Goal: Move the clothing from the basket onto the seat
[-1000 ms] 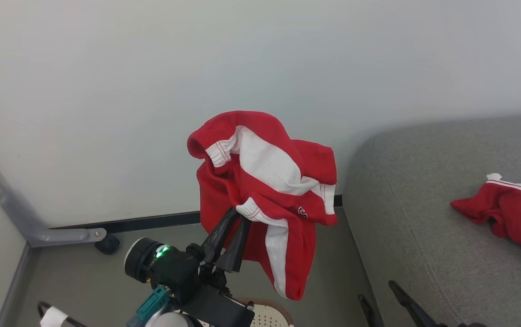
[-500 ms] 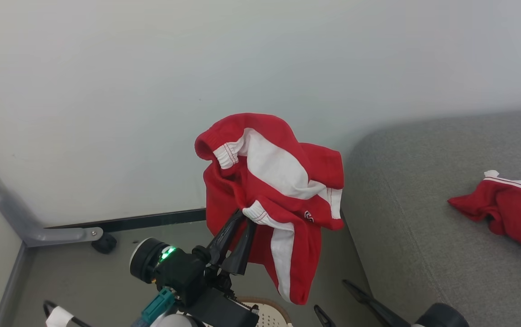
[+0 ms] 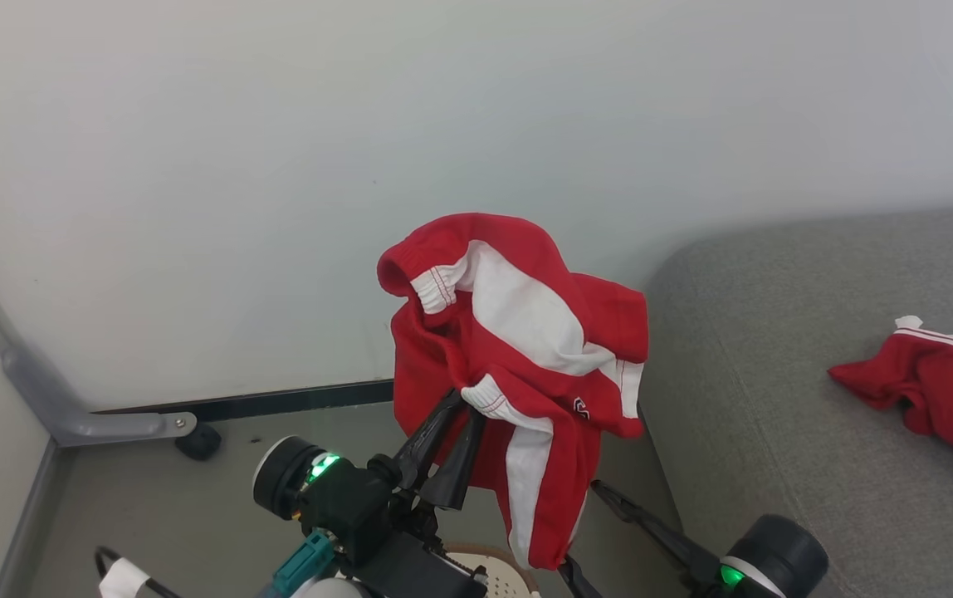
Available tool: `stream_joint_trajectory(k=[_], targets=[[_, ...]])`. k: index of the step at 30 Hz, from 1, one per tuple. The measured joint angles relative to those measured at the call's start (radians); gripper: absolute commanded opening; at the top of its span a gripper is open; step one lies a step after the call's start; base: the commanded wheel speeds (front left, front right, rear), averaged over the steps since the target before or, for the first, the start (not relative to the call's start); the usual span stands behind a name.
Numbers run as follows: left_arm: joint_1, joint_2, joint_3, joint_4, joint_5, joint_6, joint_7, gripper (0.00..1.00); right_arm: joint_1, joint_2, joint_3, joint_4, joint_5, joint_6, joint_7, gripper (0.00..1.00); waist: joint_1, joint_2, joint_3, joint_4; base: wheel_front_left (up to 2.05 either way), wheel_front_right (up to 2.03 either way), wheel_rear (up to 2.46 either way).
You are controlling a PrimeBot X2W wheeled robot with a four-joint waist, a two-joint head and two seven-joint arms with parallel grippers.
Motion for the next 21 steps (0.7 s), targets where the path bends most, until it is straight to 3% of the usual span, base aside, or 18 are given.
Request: stream_joint_trajectory(k=[21], targets=[[0.0, 0.001, -0.07, 0.002, -0.009, 0.0, 0.0, 0.0, -0.137, 0.047, 0.029, 0.097, -0.035, 0.0, 0.0, 1.0, 0.0, 0.0, 0.0, 0.022, 0.0, 0.0, 0.0]])
